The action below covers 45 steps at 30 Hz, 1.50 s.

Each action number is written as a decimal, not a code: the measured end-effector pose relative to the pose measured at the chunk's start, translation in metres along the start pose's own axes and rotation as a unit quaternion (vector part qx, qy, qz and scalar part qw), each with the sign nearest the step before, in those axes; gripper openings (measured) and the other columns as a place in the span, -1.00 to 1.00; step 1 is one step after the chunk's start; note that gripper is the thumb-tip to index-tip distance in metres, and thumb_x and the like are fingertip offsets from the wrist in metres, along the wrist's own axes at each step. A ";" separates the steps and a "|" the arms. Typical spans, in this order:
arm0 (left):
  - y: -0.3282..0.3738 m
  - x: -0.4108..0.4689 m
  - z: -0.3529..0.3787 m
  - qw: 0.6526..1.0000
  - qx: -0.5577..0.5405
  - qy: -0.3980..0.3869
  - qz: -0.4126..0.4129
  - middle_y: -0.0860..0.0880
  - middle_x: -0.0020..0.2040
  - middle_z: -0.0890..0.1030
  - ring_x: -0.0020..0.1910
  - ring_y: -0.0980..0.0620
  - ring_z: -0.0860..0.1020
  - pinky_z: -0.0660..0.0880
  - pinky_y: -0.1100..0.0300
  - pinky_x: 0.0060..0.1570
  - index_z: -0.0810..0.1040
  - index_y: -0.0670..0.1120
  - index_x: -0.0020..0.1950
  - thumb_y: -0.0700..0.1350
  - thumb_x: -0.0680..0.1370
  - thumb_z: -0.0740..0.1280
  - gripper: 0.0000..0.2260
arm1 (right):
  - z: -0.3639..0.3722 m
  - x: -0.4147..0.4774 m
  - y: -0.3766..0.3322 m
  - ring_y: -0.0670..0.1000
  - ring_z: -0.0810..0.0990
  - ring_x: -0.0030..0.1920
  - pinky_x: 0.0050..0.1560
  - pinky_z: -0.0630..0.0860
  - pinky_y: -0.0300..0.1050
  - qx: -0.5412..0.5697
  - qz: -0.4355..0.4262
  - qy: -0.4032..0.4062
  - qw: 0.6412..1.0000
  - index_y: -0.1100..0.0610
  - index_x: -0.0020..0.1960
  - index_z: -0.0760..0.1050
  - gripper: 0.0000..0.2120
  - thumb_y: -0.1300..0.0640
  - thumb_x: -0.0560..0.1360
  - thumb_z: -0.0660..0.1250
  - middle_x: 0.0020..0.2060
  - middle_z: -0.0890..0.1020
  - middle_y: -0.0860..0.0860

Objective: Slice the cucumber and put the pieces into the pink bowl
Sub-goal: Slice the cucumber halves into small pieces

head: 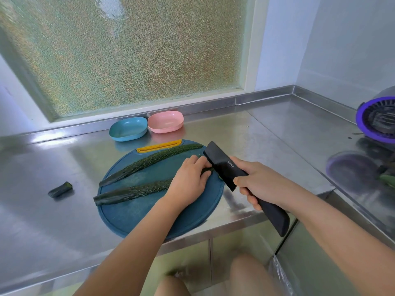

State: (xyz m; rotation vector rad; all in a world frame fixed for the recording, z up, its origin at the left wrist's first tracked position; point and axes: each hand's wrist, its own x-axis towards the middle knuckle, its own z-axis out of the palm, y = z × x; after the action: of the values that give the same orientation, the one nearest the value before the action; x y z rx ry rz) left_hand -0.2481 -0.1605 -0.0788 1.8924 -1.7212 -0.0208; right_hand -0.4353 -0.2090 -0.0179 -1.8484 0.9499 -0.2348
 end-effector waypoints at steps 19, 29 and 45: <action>-0.003 0.001 0.004 1.000 0.001 0.024 0.003 -0.01 -0.01 0.48 0.02 0.02 0.41 0.32 0.24 -0.06 0.47 -0.09 0.10 -0.11 0.57 0.25 -0.86 | 0.043 0.001 0.008 -0.05 0.42 -0.65 -0.48 0.50 -0.17 -0.065 -0.007 0.054 0.996 -0.22 0.54 -0.05 -0.39 0.22 0.61 0.03 -0.29 0.57 0.09; 0.002 -0.001 -0.002 0.999 -0.022 0.007 -0.027 0.03 -0.01 0.49 0.04 0.05 0.46 0.45 0.08 0.06 0.47 -0.05 0.06 -0.03 0.54 0.29 -0.84 | -0.004 0.011 -0.011 0.06 0.46 -0.51 -0.47 0.46 -0.13 -0.065 -0.061 0.032 0.995 -0.21 0.48 0.18 -0.39 0.28 0.54 0.12 -0.46 0.49 0.04; 0.024 0.040 -0.009 0.968 0.075 -0.124 -0.203 -0.14 0.25 0.43 0.24 -0.14 0.42 0.41 0.03 0.15 0.29 -0.21 0.29 0.20 0.46 0.33 -0.39 | -0.037 0.027 -0.022 0.02 0.36 -0.49 -0.47 0.41 -0.13 -0.027 -0.103 0.016 0.994 -0.36 0.33 0.16 -0.39 0.30 0.55 0.13 -0.43 0.40 0.06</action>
State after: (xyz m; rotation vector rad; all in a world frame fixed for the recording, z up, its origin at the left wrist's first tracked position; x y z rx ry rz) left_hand -0.2601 -0.1937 -0.0471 2.4141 -1.4882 -0.3043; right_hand -0.4260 -0.2486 0.0121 -1.9990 0.7942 -0.3687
